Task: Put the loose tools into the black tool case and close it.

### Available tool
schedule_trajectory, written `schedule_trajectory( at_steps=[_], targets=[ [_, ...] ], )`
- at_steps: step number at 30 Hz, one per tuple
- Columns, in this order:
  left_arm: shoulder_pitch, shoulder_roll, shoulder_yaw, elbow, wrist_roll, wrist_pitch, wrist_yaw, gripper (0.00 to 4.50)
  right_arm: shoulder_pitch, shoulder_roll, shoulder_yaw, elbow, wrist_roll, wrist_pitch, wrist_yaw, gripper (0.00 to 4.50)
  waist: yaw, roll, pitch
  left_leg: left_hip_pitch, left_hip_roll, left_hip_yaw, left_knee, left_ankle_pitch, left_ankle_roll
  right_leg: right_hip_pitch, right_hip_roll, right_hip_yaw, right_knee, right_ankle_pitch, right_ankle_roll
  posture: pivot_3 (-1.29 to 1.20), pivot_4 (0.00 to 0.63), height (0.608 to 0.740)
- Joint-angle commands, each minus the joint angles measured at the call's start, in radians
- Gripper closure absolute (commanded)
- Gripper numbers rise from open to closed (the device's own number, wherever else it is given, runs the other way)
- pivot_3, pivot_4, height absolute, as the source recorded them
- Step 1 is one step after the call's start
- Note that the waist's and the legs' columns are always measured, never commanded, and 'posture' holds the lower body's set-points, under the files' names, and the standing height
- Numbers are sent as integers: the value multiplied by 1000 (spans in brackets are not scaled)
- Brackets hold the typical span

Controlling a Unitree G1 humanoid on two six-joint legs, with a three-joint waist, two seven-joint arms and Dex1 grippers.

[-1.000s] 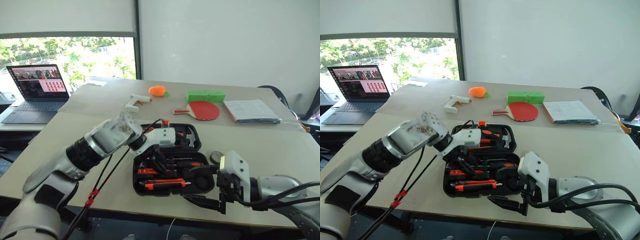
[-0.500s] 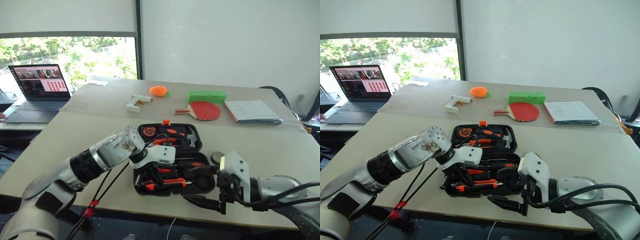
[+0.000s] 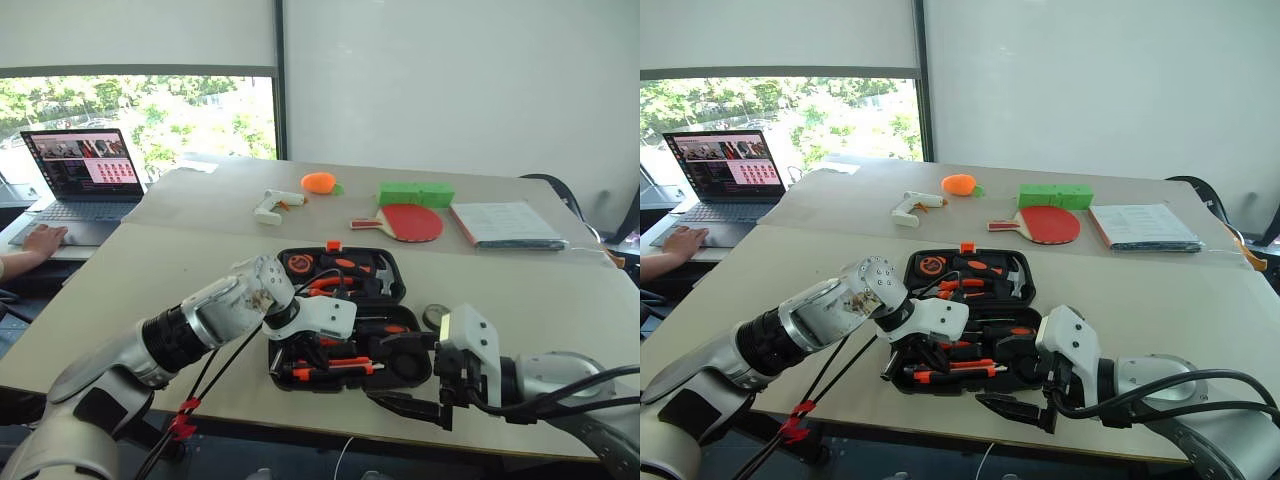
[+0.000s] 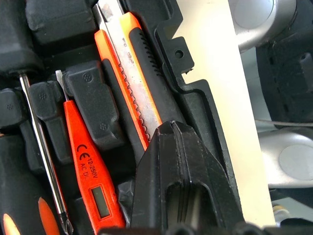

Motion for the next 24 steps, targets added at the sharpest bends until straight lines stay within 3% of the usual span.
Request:
schedule_trajectory(
  at_steps=[1, 10, 14, 18, 24],
  targets=[
    [50, -23, -72, 10, 52, -22, -6, 4492, 0, 0, -18, -29, 20, 5, -11, 0, 1, 1, -1, 1, 0, 0, 0, 0, 0, 1, 0, 0, 0, 0, 0, 0, 150, 736],
    [92, -54, -65, 41, 129, -94, -8, 4492, 35, -9, -21, -30, 19, 14, -13, 0, 4, 3, -6, 4, 0, 0, 0, 0, 0, 4, 0, 0, 0, 0, 0, 0, 150, 736],
    [77, -170, 117, 111, 27, -18, 40, 4492, 29, -19, -53, -7, 12, 18, -19, 0, 8, 4, -6, 12, -1, -1, 0, 0, 0, 14, 0, 0, -2, -6, 8, 0, 150, 736],
    [-4, -310, 419, 300, -102, 10, 178, 4492, 28, -47, -127, 43, -15, 9, -13, 0, 6, 0, -4, 6, -4, -4, 4, 0, 1, 13, -1, 2, -2, -7, 11, 0, 150, 736],
    [-139, -290, 634, 514, -206, -10, 176, 2709, -5, -125, -164, 246, -118, -44, 65, 0, -21, 0, -4, 3, -6, -6, -1, 0, 1, 6, -1, 3, -1, -4, 3, 0, 150, 736]
  ],
)
